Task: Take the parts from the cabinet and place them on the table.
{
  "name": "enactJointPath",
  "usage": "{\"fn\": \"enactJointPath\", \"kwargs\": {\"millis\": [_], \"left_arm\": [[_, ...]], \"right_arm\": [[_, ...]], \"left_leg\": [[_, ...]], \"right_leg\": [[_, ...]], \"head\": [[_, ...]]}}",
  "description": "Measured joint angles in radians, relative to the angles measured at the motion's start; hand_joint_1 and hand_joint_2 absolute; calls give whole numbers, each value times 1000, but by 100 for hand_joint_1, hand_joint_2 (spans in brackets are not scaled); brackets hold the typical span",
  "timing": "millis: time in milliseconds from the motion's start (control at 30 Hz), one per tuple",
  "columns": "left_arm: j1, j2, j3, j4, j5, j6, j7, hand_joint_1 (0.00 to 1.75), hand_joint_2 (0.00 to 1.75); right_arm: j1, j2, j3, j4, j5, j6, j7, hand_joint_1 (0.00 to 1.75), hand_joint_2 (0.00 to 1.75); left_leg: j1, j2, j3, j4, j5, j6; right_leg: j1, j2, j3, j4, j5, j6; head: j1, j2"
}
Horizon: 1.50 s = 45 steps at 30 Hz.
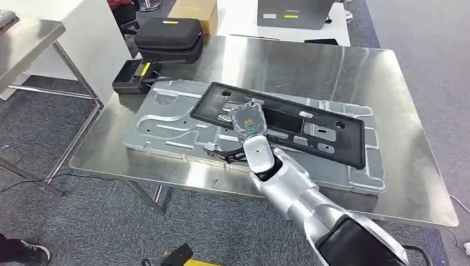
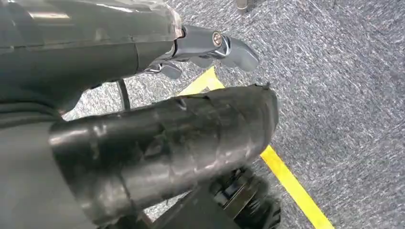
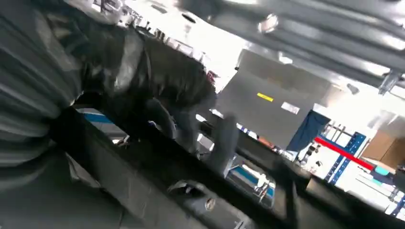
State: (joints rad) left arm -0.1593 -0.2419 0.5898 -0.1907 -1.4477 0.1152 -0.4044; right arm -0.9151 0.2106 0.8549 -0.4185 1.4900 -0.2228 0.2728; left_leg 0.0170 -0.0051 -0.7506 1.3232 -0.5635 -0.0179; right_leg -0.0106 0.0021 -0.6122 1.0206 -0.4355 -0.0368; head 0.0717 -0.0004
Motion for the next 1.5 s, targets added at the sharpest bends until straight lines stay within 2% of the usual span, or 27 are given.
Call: {"fn": "enactJointPath", "kwargs": {"millis": [33,100,133,167,267,300,333,367,433,467,500,567,600,633,767,833,867,967,1000,1033,1133,1167,1333,1367,1433,1467,1500], "left_arm": [[0,0,-1,0,0,-1,0,0,0],[-2,1,-5,0,0,-1,0,0,0],[-4,1,-8,0,0,-2,0,0,0],[-4,1,-11,0,0,-2,0,0,0],[-2,2,-15,0,0,-3,2,0,0],[-3,1,-16,0,0,-4,2,0,0],[-4,1,-16,0,0,-4,2,0,0],[-5,1,-17,0,1,-4,2,0,0],[-4,1,-17,0,2,-3,2,0,0],[-3,2,-17,0,2,-3,2,0,0],[-2,2,-17,0,2,-3,2,0,0],[-3,2,-17,0,2,-3,2,0,0],[-3,2,-17,0,3,-2,2,0,0],[-3,1,-17,0,5,-2,2,0,0],[-3,-1,-18,0,11,0,2,0,0],[-2,-1,-18,0,18,2,0,0,0],[-3,-1,-18,0,26,6,0,0,0],[3,3,-18,0,54,21,-6,0,0],[8,5,-18,0,62,27,-7,0,0],[13,8,-18,0,66,31,-8,0,0],[16,15,-17,0,85,43,-12,0,0],[16,16,-15,0,98,51,-15,0,0],[44,19,10,0,155,102,-28,0,0],[47,20,16,0,169,116,-32,0,0],[55,21,32,0,191,148,-44,0,0],[63,22,40,0,201,169,-47,0,0],[71,23,46,0,204,188,-48,0,0]], "right_arm": [[1,0,-1,4,-2,-3,-1,0,175],[1,1,-8,11,-7,-12,-3,0,175],[0,1,-12,14,-9,-13,-5,0,175],[0,1,-15,16,-10,-12,-8,0,175],[2,3,-18,25,-10,-10,-21,0,175],[3,3,-18,28,-10,-10,-23,0,175],[4,3,-20,31,-10,-10,-23,0,175],[4,3,-21,32,-10,-9,-23,0,175],[8,3,-22,37,-8,-3,-25,0,175],[13,3,-22,41,-6,4,-26,0,175],[19,3,-22,44,-4,8,-29,0,175],[20,4,-22,48,6,13,-40,0,175],[18,4,-22,48,11,19,-47,0,175],[15,4,-22,48,13,26,-54,0,175],[14,5,-22,49,23,36,-63,0,175],[11,10,-22,49,27,70,-76,0,175],[6,11,-22,48,28,95,-83,0,175],[-6,9,-22,48,29,202,-112,0,175],[-8,5,-22,46,23,226,-124,0,175],[-11,0,-22,42,21,238,-131,0,175],[-28,-16,-22,23,5,249,-140,0,175],[-34,-29,-22,9,-14,250,-147,0,175],[-15,-185,-24,-194,-177,268,-197,0,175],[0,-229,-30,-247,-222,264,-203,0,175],[75,-355,-61,-420,-372,230,-222,0,175],[140,-428,-93,-524,-447,176,-227,0,0],[222,-480,-129,-606,-489,111,-233,0,0]], "left_leg": [[4,0,20,-50,39,-4],[11,2,108,-231,133,-8],[10,2,129,-270,118,-9],[4,-1,134,-289,120,1],[1,-2,130,-282,122,19],[8,-1,134,-293,128,31],[7,-1,137,-295,130,36],[8,0,136,-296,131,43],[5,0,135,-296,130,46],[4,0,135,-296,130,46],[3,0,135,-295,130,46],[1,-2,137,-295,130,46],[0,-3,139,-294,130,46],[0,-3,140,-294,129,44],[-3,-1,137,-299,134,25],[-3,0,132,-284,117,14],[-4,0,112,-238,83,12],[-2,0,11,-9,-18,2],[-1,0,-4,23,-18,-1],[1,0,7,-2,8,-2],[7,2,130,-252,132,-1],[2,2,152,-284,112,0],[4,-3,144,-294,126,37],[4,-4,144,-294,126,45],[3,-7,143,-294,126,56],[2,-13,143,-294,124,59],[2,-22,144,-294,124,60]], "right_leg": [[-2,1,0,4,-3,3],[-6,3,0,17,-12,12],[-5,4,-2,19,-15,18],[2,4,-8,29,-17,24],[1,4,-6,20,-11,37],[0,5,-8,23,-18,43],[-3,3,-16,43,-35,47],[-2,2,-37,94,-68,49],[-3,2,-113,259,-143,55],[-3,2,-143,321,-160,55],[-3,2,-150,333,-150,53],[-2,2,-98,226,-80,44],[0,2,-44,121,-31,36],[3,2,-6,40,-10,28],[14,3,2,19,-18,25],[0,1,12,-1,-6,10],[-1,0,12,-2,-5,5],[0,-3,10,1,-5,4],[0,-3,10,2,-6,4],[-1,-2,10,3,-6,4],[-3,1,10,14,-13,14],[5,1,4,19,-17,21],[0,-1,0,24,-23,49],[-1,-1,-13,57,-49,54],[-2,-1,-81,209,-127,63],[-3,-1,-117,284,-154,66],[-3,-1,-135,321,-159,66]], "head": [[0,0],[0,0],[0,0],[0,0],[1,0],[2,0],[2,0],[2,0],[2,0],[2,0],[2,0],[2,0],[2,0],[2,0],[2,0],[1,0],[0,0],[1,0],[1,0],[1,0],[1,0],[1,0],[1,0],[2,0],[1,0],[2,0],[1,0]]}}
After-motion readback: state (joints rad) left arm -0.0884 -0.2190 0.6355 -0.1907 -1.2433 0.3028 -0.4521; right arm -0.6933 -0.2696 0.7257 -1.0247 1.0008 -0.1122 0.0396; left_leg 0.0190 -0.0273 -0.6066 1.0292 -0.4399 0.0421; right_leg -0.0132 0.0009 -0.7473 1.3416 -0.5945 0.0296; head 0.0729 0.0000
